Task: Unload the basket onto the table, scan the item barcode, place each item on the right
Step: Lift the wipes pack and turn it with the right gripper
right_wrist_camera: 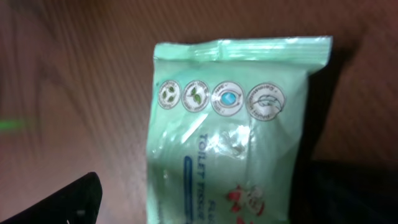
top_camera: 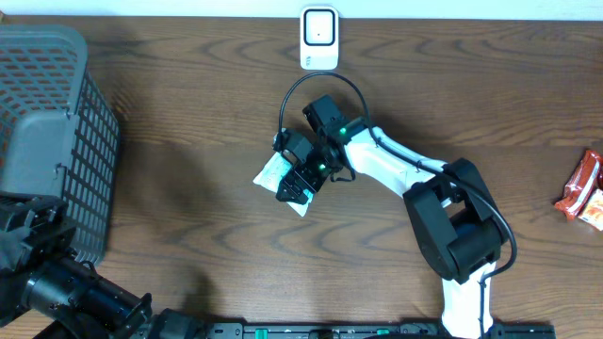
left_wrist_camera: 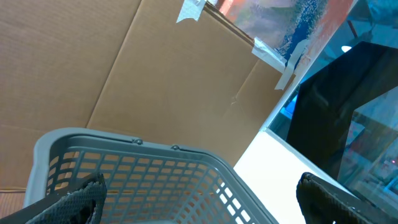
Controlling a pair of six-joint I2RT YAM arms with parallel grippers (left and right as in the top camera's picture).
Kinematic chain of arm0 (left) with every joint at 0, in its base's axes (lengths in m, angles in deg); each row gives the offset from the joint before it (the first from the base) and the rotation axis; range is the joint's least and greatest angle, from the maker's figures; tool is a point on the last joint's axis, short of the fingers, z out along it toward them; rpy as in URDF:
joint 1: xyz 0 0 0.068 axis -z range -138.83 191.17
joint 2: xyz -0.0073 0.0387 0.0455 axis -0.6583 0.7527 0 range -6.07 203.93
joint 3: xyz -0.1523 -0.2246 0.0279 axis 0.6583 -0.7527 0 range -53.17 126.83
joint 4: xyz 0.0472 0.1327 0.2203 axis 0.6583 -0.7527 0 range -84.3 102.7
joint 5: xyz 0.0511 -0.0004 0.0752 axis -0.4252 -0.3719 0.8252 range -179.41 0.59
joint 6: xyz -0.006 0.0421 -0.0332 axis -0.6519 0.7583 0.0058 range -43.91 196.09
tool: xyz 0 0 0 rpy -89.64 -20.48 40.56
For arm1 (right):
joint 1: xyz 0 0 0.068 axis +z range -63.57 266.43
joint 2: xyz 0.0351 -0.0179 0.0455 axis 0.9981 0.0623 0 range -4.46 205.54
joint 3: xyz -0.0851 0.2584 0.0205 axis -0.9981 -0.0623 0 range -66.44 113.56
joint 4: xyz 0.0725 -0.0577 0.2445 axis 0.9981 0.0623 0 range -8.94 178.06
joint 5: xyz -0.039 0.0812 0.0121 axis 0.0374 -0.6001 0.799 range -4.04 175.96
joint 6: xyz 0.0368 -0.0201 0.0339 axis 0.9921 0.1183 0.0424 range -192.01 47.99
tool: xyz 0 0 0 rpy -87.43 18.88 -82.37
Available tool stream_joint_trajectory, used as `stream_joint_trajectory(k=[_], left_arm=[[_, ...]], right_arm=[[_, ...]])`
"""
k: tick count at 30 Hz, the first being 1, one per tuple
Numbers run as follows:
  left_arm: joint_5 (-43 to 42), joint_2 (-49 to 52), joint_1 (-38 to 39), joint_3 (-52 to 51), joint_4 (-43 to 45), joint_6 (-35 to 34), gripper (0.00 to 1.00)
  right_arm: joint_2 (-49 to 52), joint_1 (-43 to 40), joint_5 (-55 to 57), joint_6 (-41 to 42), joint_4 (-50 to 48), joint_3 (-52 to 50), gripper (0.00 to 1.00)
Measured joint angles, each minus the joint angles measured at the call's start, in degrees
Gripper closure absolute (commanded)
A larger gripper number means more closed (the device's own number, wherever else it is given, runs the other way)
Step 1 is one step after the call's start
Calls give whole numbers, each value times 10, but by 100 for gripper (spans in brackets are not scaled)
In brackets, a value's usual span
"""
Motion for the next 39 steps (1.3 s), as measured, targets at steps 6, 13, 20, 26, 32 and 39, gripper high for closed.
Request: stream_joint_trajectory(k=[6,13,20,26,32,39], left_arm=[[0,0,0,0,0,0,2],[0,0,0,0,0,0,2],[0,0,0,0,0,0,2],[0,0,0,0,0,0,2],[0,0,0,0,0,0,2],[0,0,0,0,0,0,2]], right_arm=[[6,8,-8,-38,84,11,30],[18,7,-10,-52,72,11,66],[21,7,-19,-20,22,11,99],[21,7,23,49,33,29,99],[17,-5,112,72,149,96,99],[-33,-3,236,97,217,127,51]])
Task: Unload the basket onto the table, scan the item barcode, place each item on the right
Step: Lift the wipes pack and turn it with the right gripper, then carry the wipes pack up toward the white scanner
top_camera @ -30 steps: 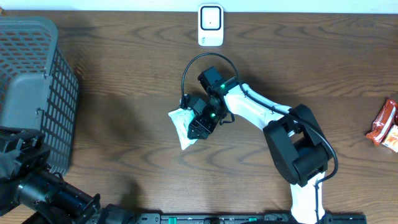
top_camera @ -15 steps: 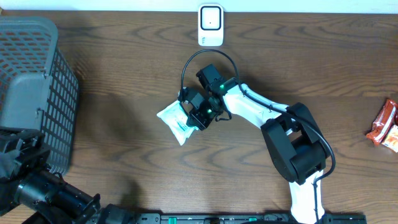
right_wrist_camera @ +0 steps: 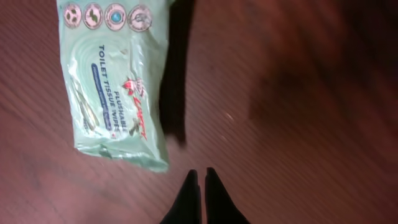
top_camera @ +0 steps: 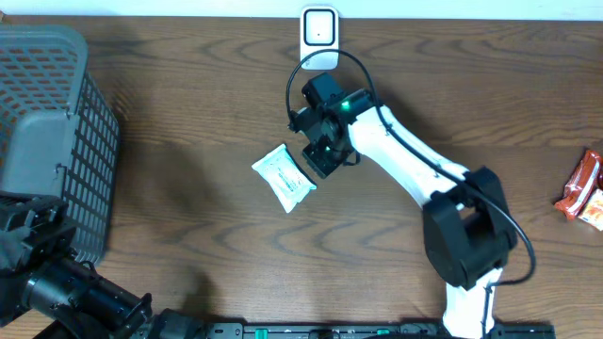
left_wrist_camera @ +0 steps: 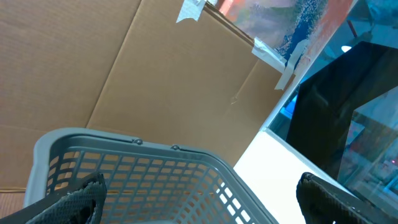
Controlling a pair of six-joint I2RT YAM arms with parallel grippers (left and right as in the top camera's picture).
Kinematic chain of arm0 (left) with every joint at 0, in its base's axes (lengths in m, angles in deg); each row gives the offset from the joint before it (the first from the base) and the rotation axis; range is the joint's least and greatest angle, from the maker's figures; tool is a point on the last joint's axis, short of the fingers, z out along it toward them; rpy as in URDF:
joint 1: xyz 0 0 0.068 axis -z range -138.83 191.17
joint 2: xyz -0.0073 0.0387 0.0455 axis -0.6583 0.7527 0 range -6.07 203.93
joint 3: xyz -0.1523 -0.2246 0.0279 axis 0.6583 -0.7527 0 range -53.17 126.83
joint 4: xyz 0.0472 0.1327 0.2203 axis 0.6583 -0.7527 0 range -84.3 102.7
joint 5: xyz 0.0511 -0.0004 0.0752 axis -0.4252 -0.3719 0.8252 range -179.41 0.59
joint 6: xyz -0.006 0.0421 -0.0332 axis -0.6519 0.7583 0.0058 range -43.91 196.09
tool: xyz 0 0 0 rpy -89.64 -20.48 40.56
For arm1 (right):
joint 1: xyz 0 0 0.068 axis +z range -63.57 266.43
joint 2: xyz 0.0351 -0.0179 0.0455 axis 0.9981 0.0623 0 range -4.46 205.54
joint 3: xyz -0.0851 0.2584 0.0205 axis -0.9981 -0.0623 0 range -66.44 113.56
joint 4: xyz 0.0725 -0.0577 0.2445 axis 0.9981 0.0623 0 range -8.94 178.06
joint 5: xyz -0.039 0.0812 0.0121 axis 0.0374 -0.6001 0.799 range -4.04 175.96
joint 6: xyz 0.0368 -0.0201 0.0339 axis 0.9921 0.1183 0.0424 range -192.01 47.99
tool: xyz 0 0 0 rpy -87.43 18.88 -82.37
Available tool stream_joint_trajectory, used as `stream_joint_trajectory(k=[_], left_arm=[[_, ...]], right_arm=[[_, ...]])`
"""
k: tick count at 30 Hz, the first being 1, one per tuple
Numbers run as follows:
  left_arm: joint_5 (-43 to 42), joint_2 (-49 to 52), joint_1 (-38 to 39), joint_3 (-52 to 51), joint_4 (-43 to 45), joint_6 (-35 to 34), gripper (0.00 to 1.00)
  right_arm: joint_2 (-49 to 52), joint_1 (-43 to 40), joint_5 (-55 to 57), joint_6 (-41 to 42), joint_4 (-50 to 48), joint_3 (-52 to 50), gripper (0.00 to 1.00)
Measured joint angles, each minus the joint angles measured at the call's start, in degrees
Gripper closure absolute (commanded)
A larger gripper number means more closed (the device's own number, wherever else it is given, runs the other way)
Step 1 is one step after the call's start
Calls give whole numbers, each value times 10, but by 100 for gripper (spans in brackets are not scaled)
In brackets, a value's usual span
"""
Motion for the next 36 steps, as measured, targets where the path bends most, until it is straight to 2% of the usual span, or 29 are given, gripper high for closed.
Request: stream_joint_trajectory(k=[1,2,3,4,7,13,25,26,27,29,32,34,35,36], left_arm=[[0,0,0,0,0,0,2],[0,0,0,0,0,0,2],[0,0,0,0,0,0,2],[0,0,0,0,0,0,2],[0,0,0,0,0,0,2],[0,0,0,0,0,0,2],[0,0,0,0,0,0,2],[0,0,0,0,0,0,2],[0,0,0,0,0,0,2],[0,0,0,0,0,0,2],[0,0,0,0,0,0,2],[0,0,0,0,0,0,2],[0,0,0,0,0,0,2],[0,0,0,0,0,0,2]], right_arm=[[-5,0,3,6,2,1,34],[-8,0,-3,10,0,1,24],[-8,0,-16,11,-6,1,10],[-7,0,-32,8,-13,1,2],[6,-1,-99,-9,-51,1,1],[70,0,-160,-13,-102,1,1],[97,15,-190,-12,-84,5,1],[101,17,-192,-10,-77,10,3],[106,18,-197,-7,-70,16,13],[118,18,-204,4,-61,28,41],[140,18,-222,21,-48,43,67],[151,17,-241,29,-41,49,91],[154,17,-249,32,-39,49,99],[157,16,-257,35,-39,50,99]])
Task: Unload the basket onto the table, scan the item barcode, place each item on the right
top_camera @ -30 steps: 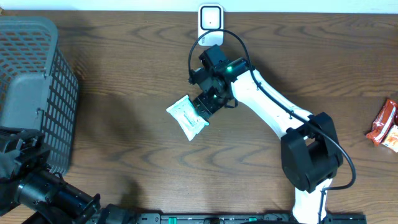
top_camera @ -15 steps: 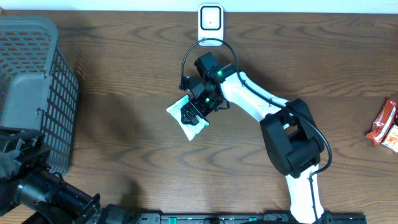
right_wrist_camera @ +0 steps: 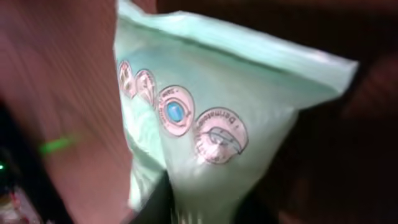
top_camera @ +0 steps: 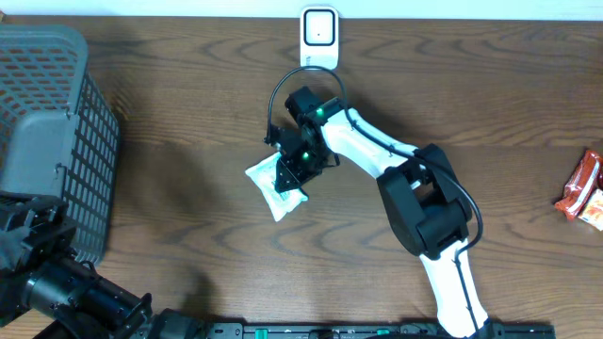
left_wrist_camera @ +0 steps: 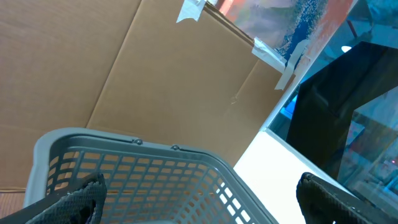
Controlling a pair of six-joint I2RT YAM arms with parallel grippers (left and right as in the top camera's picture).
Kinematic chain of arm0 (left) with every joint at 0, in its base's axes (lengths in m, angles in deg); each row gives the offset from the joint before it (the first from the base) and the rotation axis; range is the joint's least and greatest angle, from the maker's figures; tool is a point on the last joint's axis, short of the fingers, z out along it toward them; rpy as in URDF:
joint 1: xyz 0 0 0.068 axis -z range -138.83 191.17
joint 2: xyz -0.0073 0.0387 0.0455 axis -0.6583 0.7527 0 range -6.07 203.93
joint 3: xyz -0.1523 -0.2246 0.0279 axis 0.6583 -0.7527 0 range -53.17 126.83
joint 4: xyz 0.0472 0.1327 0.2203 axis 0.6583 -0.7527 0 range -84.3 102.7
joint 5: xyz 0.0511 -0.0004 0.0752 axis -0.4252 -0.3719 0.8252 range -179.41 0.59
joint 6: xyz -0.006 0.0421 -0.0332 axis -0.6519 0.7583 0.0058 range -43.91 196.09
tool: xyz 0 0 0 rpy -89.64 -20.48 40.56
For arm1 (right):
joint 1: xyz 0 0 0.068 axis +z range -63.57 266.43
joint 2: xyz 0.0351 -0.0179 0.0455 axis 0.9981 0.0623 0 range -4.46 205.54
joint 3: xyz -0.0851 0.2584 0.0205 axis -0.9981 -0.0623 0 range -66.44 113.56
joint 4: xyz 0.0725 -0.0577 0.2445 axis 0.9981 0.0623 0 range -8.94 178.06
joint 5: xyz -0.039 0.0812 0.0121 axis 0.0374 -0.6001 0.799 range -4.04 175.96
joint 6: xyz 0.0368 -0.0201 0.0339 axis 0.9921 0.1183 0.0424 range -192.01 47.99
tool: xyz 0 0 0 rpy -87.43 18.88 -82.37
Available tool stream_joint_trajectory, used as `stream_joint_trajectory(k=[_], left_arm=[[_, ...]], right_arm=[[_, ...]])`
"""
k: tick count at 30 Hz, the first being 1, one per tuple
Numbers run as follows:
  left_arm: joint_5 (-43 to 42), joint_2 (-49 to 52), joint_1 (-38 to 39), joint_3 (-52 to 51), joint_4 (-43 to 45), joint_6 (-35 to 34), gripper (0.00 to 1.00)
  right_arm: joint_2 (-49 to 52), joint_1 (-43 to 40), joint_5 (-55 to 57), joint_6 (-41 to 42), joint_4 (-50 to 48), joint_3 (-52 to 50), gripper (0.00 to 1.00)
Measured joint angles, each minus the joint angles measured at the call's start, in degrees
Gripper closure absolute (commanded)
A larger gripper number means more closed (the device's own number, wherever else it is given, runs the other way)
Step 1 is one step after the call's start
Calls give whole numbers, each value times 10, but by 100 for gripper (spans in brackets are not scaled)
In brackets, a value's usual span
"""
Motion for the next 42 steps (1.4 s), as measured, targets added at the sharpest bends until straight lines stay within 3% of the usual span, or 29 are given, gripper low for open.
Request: stream_joint_trajectory(k=[6,10,15,21,31,34,42], left_arm=[[0,0,0,0,0,0,2],[0,0,0,0,0,0,2],[0,0,0,0,0,0,2],[0,0,0,0,0,0,2],[0,0,0,0,0,0,2],[0,0,0,0,0,0,2],[0,0,0,0,0,0,2]], right_arm=[[9,-4,-13,12,17,17,99],[21,3,41,17,91,71,99],[16,7,259,32,200,140,99],[-16,7,576,101,269,155,99],[-5,46,814,230,226,99,99],[27,86,842,278,226,66,99],[39,202,856,317,197,48,99]])
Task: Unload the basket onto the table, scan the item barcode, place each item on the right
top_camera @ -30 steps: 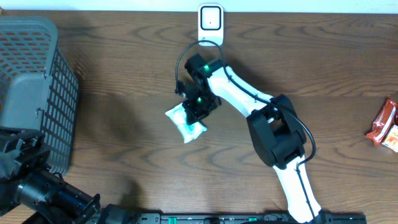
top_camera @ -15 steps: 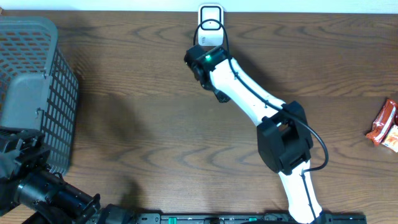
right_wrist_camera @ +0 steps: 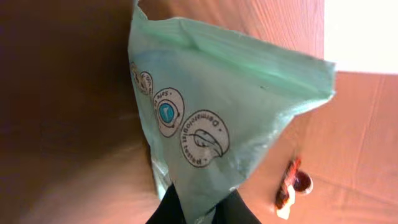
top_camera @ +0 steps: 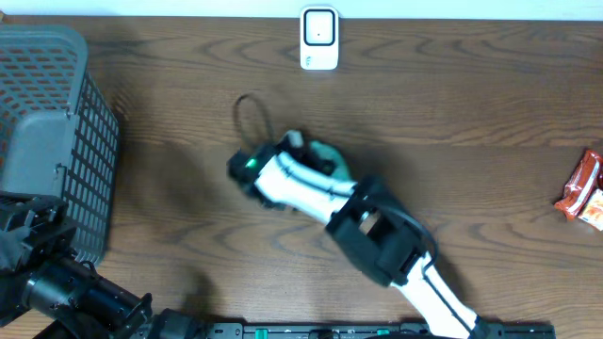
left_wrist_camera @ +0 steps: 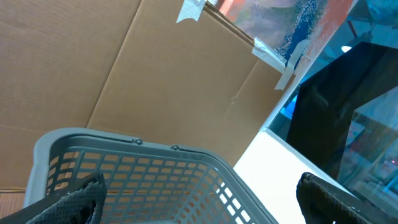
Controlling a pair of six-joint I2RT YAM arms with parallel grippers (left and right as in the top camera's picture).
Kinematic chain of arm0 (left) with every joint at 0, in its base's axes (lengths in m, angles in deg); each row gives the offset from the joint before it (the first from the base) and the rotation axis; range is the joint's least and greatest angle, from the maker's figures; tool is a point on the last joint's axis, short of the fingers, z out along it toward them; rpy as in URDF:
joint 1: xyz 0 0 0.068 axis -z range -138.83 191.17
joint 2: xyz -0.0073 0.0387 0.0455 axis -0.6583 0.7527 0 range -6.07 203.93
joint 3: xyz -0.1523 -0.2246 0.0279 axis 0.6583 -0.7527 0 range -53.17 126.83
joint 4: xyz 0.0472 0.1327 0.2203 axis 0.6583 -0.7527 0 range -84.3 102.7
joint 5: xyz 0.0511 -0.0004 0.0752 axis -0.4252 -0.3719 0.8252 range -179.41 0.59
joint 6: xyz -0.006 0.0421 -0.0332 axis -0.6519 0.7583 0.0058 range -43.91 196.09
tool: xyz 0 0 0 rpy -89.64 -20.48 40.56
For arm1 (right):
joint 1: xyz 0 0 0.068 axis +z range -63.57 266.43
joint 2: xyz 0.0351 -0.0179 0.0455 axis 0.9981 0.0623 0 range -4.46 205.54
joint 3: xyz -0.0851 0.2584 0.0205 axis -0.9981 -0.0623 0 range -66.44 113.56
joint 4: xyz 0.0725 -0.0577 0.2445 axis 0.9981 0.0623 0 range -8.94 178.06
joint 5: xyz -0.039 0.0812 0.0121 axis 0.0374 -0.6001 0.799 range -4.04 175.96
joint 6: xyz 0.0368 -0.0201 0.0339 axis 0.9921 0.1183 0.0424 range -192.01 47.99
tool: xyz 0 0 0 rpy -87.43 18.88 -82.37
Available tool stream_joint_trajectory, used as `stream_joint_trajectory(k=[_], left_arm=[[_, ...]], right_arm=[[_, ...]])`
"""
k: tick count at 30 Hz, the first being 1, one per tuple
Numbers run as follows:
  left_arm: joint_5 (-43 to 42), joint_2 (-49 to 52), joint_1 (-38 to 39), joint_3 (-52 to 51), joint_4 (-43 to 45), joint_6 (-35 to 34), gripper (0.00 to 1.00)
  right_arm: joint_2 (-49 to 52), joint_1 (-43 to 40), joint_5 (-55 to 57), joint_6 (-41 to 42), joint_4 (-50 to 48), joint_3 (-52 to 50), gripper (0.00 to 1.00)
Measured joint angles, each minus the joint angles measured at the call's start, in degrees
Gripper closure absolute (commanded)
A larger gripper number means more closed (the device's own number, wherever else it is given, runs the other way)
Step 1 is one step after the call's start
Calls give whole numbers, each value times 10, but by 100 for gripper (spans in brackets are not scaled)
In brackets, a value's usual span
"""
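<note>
A pale green pack of flushable tissue wipes hangs pinched by one edge in my right gripper, which is shut on it. From overhead only a green corner of the pack shows past the right arm, at mid-table below the white barcode scanner at the far edge. The barcode does not show. My left gripper is open and empty at the near left, looking over the grey basket.
The grey mesh basket fills the left end of the table. A red snack pack lies at the right edge, and shows small beyond the wipes in the right wrist view.
The right gripper, then shut on the pack's edge low over the table, now holds it raised and turned with the wrist rolled over. The left arm is unchanged.
The right gripper was open over the wipes pack lying flat. Then it was shut and empty beside the pack, nearer the scanner. Then it was shut on the pack's edge on the table, and now holds it lifted and turned.
</note>
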Motion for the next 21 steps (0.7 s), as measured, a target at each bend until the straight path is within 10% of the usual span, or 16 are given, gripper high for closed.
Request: stream_joint_trajectory(k=[6,10,21], left_arm=[[0,0,0,0,0,0,2],[0,0,0,0,0,0,2],[0,0,0,0,0,0,2]], right_arm=[[0,67,-3,7,-22,0,98],[0,84,-25,16,-29,0,60],[-3,101,-160,17,12,18,51]])
